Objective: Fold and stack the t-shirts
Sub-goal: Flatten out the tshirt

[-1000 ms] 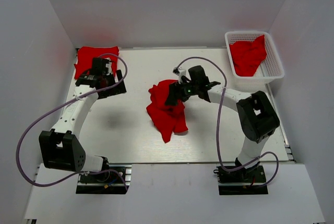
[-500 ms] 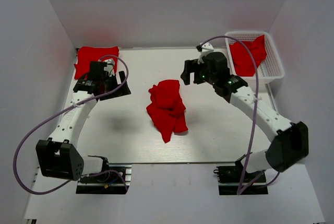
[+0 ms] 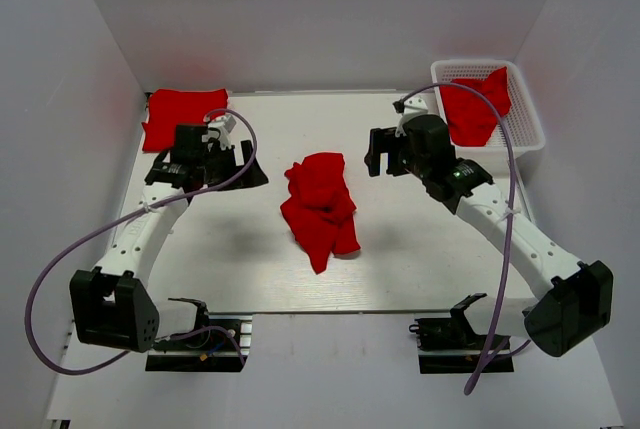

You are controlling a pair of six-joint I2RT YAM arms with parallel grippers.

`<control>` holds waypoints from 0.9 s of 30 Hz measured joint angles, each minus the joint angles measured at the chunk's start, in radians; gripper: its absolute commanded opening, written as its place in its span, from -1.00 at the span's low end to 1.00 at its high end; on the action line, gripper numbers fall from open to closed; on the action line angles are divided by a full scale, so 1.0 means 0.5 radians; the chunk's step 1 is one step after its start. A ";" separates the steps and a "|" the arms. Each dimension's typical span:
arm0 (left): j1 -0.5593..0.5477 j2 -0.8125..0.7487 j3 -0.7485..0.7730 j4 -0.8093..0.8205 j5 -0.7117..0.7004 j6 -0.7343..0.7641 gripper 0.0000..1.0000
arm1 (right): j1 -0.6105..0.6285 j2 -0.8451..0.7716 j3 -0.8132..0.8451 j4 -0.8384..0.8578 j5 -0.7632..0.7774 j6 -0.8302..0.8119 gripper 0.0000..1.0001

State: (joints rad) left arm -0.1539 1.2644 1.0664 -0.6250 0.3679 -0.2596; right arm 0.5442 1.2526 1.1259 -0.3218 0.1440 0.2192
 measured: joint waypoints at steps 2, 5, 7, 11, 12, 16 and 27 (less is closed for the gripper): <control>-0.008 -0.001 -0.078 0.072 0.062 -0.008 1.00 | 0.000 -0.001 -0.012 -0.006 -0.005 -0.014 0.81; -0.032 0.025 -0.140 0.140 0.087 -0.032 1.00 | 0.000 -0.001 -0.024 -0.028 -0.033 -0.027 0.81; -0.056 0.056 -0.141 0.186 0.077 -0.053 1.00 | 0.000 -0.001 -0.045 -0.018 -0.046 -0.027 0.81; -0.096 0.137 -0.106 0.260 -0.035 -0.106 1.00 | -0.001 0.039 -0.101 0.005 -0.093 -0.025 0.81; -0.106 0.175 -0.069 0.257 -0.079 -0.114 1.00 | -0.001 0.061 -0.103 0.005 -0.107 -0.023 0.81; -0.137 0.351 0.106 0.246 -0.285 -0.153 1.00 | -0.001 0.113 -0.127 0.013 -0.140 0.017 0.81; -0.397 0.508 0.189 0.195 -0.636 -0.277 1.00 | -0.001 0.052 -0.423 0.143 -0.142 0.079 0.81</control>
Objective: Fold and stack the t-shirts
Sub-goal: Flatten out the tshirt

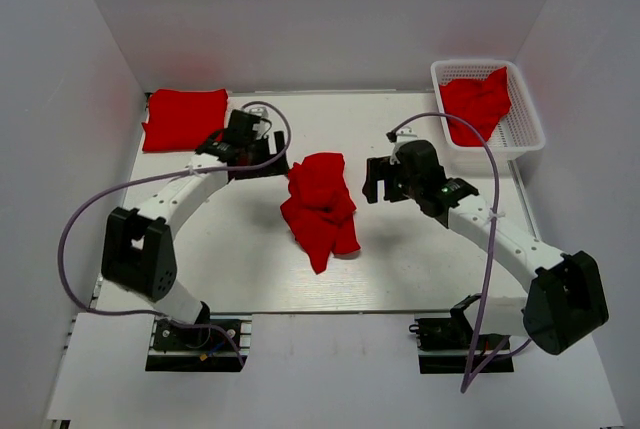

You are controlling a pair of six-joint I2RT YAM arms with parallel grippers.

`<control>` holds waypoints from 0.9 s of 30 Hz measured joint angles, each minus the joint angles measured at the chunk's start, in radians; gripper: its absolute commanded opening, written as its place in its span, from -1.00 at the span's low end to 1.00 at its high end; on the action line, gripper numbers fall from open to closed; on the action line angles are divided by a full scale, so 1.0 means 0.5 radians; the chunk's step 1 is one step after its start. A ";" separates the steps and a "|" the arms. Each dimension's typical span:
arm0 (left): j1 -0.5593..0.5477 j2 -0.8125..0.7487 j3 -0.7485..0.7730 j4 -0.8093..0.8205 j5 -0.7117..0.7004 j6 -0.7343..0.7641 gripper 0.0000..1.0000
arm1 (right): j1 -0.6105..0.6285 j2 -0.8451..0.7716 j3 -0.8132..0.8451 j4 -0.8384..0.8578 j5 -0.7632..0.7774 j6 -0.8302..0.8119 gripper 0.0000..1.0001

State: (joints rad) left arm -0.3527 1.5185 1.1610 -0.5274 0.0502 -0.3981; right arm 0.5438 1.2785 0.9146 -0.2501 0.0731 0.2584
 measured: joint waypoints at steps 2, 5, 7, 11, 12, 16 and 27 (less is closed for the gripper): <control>-0.063 0.159 0.188 -0.068 -0.085 -0.006 1.00 | -0.001 -0.045 -0.046 0.040 -0.031 -0.002 0.81; -0.125 0.331 0.409 -0.079 -0.162 -0.003 1.00 | -0.002 -0.073 -0.060 0.089 -0.121 -0.008 0.81; -0.145 0.304 0.398 -0.107 -0.192 0.002 1.00 | -0.001 -0.071 -0.060 0.116 -0.180 -0.011 0.81; -0.191 0.030 0.124 -0.072 -0.142 0.024 1.00 | 0.001 -0.029 -0.056 0.134 -0.292 -0.038 0.81; -0.211 -0.057 0.037 -0.081 -0.119 0.024 1.00 | 0.002 -0.011 -0.056 0.140 -0.319 -0.050 0.81; -0.336 -0.332 -0.301 -0.020 0.046 0.008 1.00 | 0.003 0.071 -0.043 0.150 -0.408 -0.076 0.81; -0.636 -0.227 -0.665 0.206 0.246 -0.090 0.87 | 0.040 0.452 0.096 0.203 -0.614 -0.077 0.73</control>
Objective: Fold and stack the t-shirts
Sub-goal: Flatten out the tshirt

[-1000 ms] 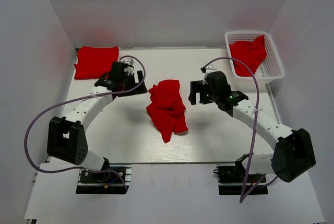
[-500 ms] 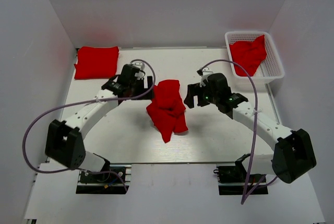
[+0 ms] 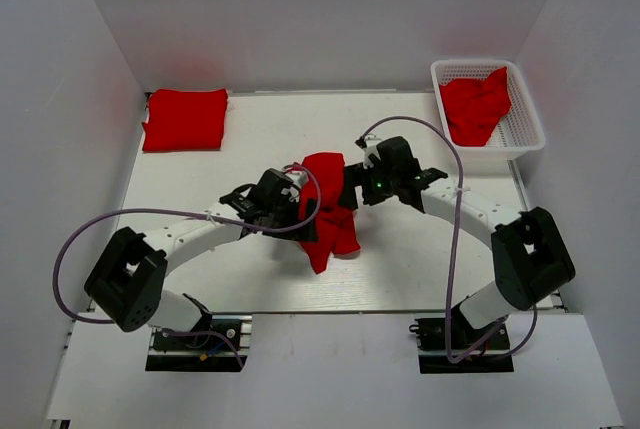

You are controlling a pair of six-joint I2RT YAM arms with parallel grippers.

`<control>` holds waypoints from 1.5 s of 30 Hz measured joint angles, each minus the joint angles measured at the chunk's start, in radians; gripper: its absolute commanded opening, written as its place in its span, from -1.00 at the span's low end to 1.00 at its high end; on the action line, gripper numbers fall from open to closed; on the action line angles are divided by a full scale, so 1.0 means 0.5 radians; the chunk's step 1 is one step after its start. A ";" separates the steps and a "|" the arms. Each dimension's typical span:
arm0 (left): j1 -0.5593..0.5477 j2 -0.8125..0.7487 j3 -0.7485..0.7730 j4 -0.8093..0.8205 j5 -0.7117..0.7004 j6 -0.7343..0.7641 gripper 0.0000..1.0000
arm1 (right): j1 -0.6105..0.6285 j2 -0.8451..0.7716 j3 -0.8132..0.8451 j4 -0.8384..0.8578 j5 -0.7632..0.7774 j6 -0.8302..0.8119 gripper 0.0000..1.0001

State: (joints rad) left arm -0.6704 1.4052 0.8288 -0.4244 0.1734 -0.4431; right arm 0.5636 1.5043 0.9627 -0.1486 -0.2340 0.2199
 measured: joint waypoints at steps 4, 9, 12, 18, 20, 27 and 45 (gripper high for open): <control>-0.028 0.056 -0.066 0.146 -0.001 -0.067 0.70 | 0.019 0.109 0.042 0.001 -0.027 0.008 0.58; -0.049 0.161 -0.141 0.284 -0.003 -0.143 0.34 | 0.040 0.224 0.088 0.021 -0.054 0.013 0.24; -0.065 0.228 -0.141 0.341 -0.027 -0.167 0.02 | 0.044 0.251 0.088 0.029 -0.068 0.019 0.03; -0.076 0.350 -0.094 0.374 -0.078 -0.203 -1.00 | 0.052 0.259 0.104 0.071 -0.128 0.026 -1.00; -0.078 0.353 -0.087 0.382 -0.088 -0.195 -1.00 | 0.052 0.265 0.111 0.093 -0.150 0.060 -1.00; -0.078 0.110 -0.088 0.359 -0.265 -0.194 -1.00 | 0.051 0.219 0.111 0.105 -0.050 0.098 -1.00; -0.053 -0.419 1.008 -0.557 -1.727 -0.135 -1.00 | -0.089 -0.410 0.688 -0.358 1.732 0.139 -1.00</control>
State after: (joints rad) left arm -0.6968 1.1957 1.3327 -0.7029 -0.6903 -0.5106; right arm 0.5194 1.2991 1.3067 -0.3275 0.6319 0.2893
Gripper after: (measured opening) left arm 0.035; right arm 0.012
